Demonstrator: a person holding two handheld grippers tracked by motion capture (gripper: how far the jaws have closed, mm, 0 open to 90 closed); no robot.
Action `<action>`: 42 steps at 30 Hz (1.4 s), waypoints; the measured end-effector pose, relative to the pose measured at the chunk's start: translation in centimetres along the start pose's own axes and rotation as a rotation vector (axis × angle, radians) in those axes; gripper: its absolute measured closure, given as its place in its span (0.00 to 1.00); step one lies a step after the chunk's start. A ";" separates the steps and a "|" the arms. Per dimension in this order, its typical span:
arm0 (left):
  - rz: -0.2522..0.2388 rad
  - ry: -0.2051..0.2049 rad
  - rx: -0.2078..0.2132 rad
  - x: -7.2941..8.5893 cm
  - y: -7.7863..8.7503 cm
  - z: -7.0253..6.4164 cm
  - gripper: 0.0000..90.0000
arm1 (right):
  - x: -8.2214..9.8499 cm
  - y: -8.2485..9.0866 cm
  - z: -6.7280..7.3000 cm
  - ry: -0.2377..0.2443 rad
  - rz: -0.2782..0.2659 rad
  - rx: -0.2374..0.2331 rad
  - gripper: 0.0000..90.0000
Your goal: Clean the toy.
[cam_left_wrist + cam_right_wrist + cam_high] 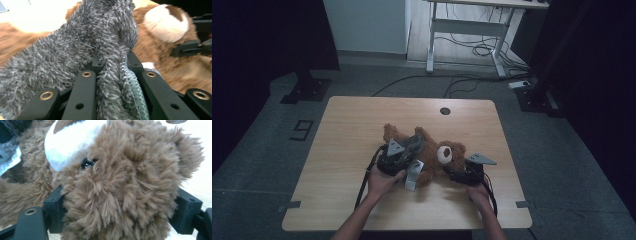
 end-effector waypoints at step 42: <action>-0.005 0.126 -0.103 3.7 6.1 6.0 0.81 | -1.7 1.6 -1.2 -0.033 -0.068 0.007 0.16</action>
Point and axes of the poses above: each handheld gripper's, and its own axes: y roughly backward along the jaws, x roughly out of its underside, z roughly to its left, the point moved 9 cm from there along -y, roughly forward along the jaws, and after that the axes turned 8 degrees about x, right-handed, at the moved point
